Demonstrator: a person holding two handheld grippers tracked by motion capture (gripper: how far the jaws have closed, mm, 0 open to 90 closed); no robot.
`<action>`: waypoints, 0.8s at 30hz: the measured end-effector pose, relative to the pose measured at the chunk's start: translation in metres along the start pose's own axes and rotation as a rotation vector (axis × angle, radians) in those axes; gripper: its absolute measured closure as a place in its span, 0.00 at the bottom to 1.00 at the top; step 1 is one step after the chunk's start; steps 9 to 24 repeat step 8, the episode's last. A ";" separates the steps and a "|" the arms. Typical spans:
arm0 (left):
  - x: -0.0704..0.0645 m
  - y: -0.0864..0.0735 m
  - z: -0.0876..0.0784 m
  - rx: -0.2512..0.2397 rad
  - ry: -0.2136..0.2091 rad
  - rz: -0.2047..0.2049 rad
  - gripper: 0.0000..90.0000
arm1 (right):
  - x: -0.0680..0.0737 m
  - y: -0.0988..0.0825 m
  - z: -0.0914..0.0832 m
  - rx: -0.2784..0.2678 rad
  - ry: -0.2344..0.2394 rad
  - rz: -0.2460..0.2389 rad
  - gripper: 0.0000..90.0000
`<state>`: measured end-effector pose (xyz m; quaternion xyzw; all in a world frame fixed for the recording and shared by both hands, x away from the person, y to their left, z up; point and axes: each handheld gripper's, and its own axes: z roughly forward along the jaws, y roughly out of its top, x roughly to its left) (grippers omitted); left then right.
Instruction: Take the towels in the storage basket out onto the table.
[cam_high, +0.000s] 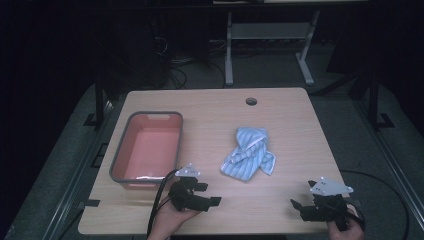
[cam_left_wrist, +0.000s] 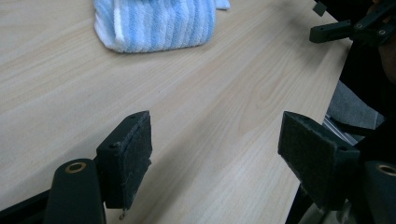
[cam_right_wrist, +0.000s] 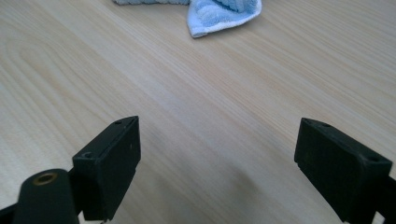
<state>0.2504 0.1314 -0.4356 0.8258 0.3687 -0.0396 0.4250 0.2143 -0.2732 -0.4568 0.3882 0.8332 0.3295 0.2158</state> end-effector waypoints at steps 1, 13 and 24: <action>0.000 -0.002 -0.001 -0.003 -0.001 -0.002 0.28 | 0.000 -0.001 -0.001 -0.004 0.004 0.001 0.15; -0.013 -0.009 0.001 0.011 0.026 0.072 0.26 | 0.000 -0.002 0.002 0.005 0.038 0.002 0.15; -0.013 -0.009 0.001 0.011 0.026 0.072 0.26 | 0.000 -0.002 0.002 0.005 0.038 0.002 0.15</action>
